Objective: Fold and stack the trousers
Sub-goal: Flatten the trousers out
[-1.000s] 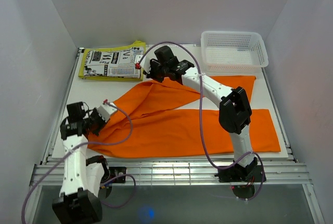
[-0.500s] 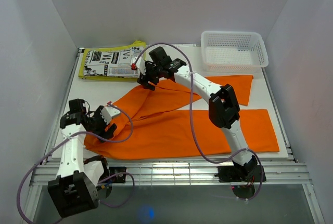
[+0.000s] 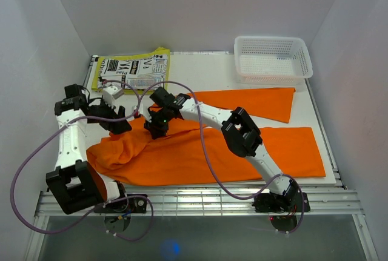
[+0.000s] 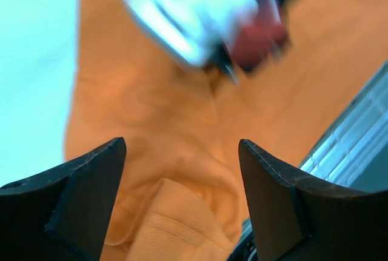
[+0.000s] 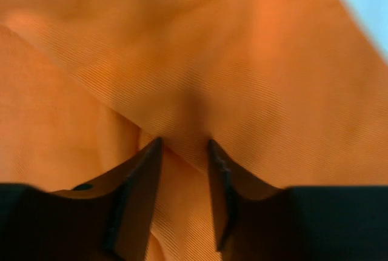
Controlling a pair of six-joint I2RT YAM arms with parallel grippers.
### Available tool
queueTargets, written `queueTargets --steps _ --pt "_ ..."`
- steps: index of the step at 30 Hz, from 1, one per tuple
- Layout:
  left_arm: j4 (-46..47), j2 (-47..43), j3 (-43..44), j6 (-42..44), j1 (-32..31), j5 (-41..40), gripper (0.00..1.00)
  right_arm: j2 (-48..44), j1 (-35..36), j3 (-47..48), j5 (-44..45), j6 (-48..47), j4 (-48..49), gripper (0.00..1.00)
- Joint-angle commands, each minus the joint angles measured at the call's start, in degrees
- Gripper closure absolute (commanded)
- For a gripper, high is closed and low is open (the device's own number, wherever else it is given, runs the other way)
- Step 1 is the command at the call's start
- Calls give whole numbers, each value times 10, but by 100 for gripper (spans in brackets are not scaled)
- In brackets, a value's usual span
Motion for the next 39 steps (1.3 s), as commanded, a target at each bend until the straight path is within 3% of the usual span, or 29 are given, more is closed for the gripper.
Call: queueTargets --steps 1,5,11,19,22,26,30,33,34,36,39 --pt "24 49 70 -107 50 64 16 30 15 -13 17 -22 -70 61" --pt "30 114 91 -123 87 36 22 -5 15 -95 51 -32 -66 76" --pt "-69 169 63 -14 90 4 22 -50 14 -141 80 1 -41 92" --pt "8 166 1 -58 89 -50 13 -114 10 -223 122 46 37 92" --pt "-4 194 11 -51 89 -6 12 -125 10 -229 123 50 41 92" --pt "-92 210 33 46 87 84 16 -137 6 -221 133 57 48 92" --pt "-120 202 37 70 65 119 18 -143 5 -207 133 67 60 92" --pt "-132 196 36 86 51 129 31 -153 4 -204 134 80 75 92" --pt "-136 194 35 90 50 139 41 -159 5 -209 133 83 84 92" --pt "-135 190 34 91 47 144 50 -182 5 -237 118 84 112 92" --pt "-138 181 33 99 34 138 75 -200 3 -237 114 56 86 80"
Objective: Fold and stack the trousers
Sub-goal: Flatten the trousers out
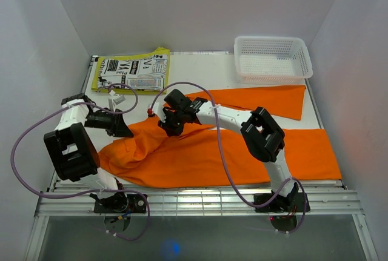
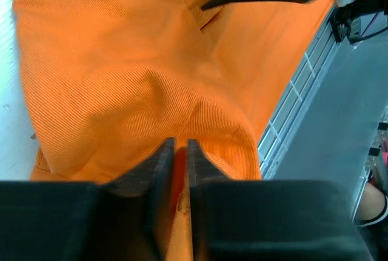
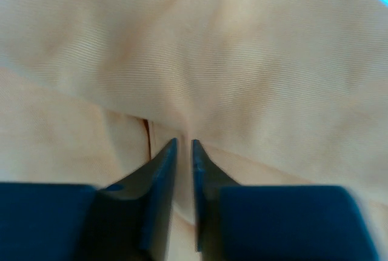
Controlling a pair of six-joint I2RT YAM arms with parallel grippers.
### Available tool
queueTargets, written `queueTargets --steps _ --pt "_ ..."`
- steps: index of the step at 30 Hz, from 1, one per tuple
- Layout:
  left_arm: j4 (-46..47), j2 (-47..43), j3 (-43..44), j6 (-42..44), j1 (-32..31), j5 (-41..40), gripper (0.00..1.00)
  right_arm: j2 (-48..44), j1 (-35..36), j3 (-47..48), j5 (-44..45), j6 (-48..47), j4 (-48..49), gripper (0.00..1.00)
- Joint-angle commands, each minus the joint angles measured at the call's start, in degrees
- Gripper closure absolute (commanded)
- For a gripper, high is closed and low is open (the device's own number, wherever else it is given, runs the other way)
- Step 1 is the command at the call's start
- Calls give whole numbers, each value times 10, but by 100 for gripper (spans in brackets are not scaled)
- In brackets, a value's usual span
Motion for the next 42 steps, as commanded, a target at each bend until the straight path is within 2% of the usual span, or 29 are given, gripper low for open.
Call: queueTargets --steps 1,2,4,5,7,11,12,14,15,21,27,29,30,32,33,37,42 --pt "-32 -46 4 36 -14 30 81 -60 -9 0 -2 -25 -3 73" --pt "-23 -53 -2 36 -25 14 91 -79 -21 -4 -7 -32 -6 67" --pt "-19 -67 -11 51 -33 2 93 -100 -40 -16 -22 -39 -3 50" --pt "-11 -80 -15 47 -32 2 92 -107 -62 -14 -39 -36 -2 46" --pt "14 -84 -13 9 -23 8 84 -109 -80 24 -63 -1 -4 36" --pt "95 -60 25 -107 48 58 56 -49 -83 132 -132 89 -13 30" --pt "101 -52 37 -123 61 67 43 -35 -79 171 -142 108 -14 30" --pt "101 -36 67 -152 83 76 29 -4 -57 191 -149 130 0 29" --pt "100 -25 72 -157 85 72 16 2 -48 195 -142 127 6 29" --pt "125 -33 60 -168 102 -8 12 86 10 279 -108 121 24 28" --pt "129 -46 36 -156 115 -35 12 147 43 298 -86 111 28 15" --pt "132 -49 35 -158 116 -38 12 163 49 302 -86 109 31 19" --pt "133 -50 35 -159 116 -40 12 167 50 308 -85 108 31 44" --pt "134 -50 38 -160 117 -45 12 166 50 310 -76 110 37 73" --pt "134 -50 39 -160 119 -46 12 161 50 310 -71 109 37 91" --pt "130 -53 40 -157 127 -37 14 91 45 292 -61 112 41 92" --pt "91 -55 63 -102 127 21 16 -21 25 204 -62 149 127 92"
